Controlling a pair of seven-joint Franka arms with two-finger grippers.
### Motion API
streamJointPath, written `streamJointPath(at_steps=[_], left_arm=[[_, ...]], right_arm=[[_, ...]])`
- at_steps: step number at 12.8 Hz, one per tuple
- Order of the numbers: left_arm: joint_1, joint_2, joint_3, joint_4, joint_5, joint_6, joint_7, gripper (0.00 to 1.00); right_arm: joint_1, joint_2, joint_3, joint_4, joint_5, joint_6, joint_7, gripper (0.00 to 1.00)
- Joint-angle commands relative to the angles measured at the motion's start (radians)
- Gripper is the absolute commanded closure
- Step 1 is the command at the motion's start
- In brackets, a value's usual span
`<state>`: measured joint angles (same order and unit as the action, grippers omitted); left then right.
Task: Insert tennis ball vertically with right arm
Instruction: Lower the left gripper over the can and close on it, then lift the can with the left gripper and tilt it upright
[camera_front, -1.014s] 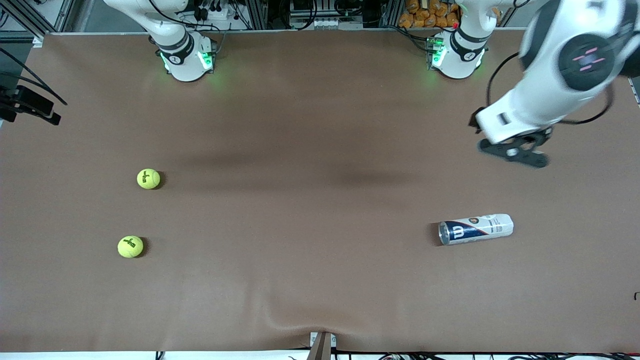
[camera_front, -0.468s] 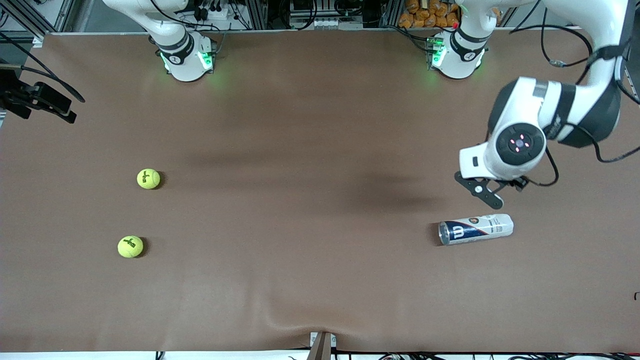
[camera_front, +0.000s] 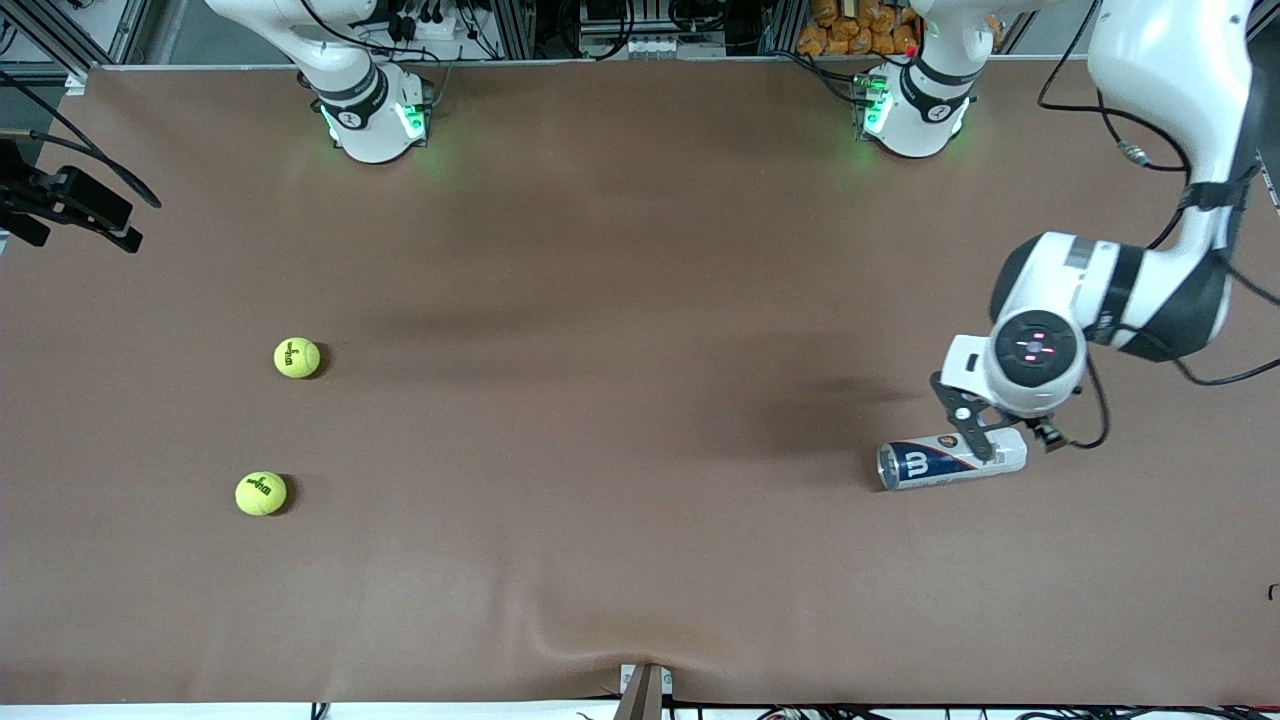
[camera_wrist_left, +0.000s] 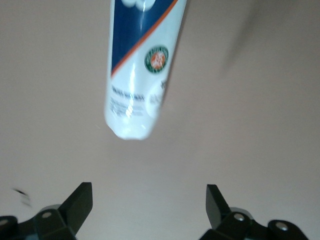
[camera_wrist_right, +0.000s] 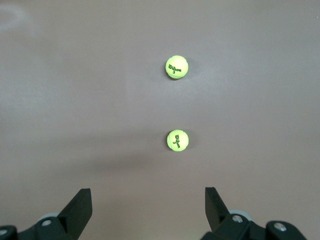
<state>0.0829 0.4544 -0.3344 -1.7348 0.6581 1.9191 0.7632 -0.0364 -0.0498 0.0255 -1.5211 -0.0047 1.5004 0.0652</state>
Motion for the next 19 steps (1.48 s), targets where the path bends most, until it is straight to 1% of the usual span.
streamJointPath(at_steps=[1, 2, 4, 7, 8, 12, 15, 18, 19], left_arm=[[0.004, 0.055, -0.002, 0.006, 0.054, 0.081, 0.105, 0.0], [0.005, 0.067, -0.002, 0.006, 0.055, 0.084, 0.107, 0.0], [-0.035, 0.084, 0.0, 0.007, 0.057, 0.084, 0.097, 0.0], [-0.041, 0.113, 0.0, 0.012, 0.173, 0.112, 0.091, 0.0], [-0.043, 0.125, 0.0, 0.014, 0.184, 0.115, 0.085, 0.0], [-0.038, 0.144, 0.002, 0.009, 0.187, 0.115, 0.061, 0.0], [-0.012, 0.161, 0.002, 0.012, 0.184, 0.121, 0.056, 0.0], [-0.018, 0.174, 0.005, 0.015, 0.189, 0.123, -0.001, 0.0], [-0.02, 0.187, 0.005, 0.02, 0.211, 0.123, -0.019, 0.0]], right_arm=[[-0.008, -0.018, 0.002, -0.021, -0.011, 0.006, -0.021, 0.0], [-0.008, -0.018, 0.002, -0.021, -0.011, 0.003, -0.022, 0.0], [-0.007, -0.018, 0.002, -0.021, -0.011, -0.005, -0.024, 0.0], [-0.008, -0.018, 0.002, -0.022, -0.011, -0.006, -0.022, 0.0], [-0.008, -0.018, 0.002, -0.022, -0.011, -0.006, -0.022, 0.0], [-0.016, -0.018, 0.001, -0.022, -0.011, -0.008, -0.024, 0.0], [-0.011, -0.016, 0.002, -0.022, -0.011, -0.005, -0.024, 0.0], [-0.016, -0.015, 0.002, -0.024, -0.011, -0.005, -0.024, 0.0], [-0.013, -0.013, 0.002, -0.022, -0.011, -0.003, -0.022, 0.0]])
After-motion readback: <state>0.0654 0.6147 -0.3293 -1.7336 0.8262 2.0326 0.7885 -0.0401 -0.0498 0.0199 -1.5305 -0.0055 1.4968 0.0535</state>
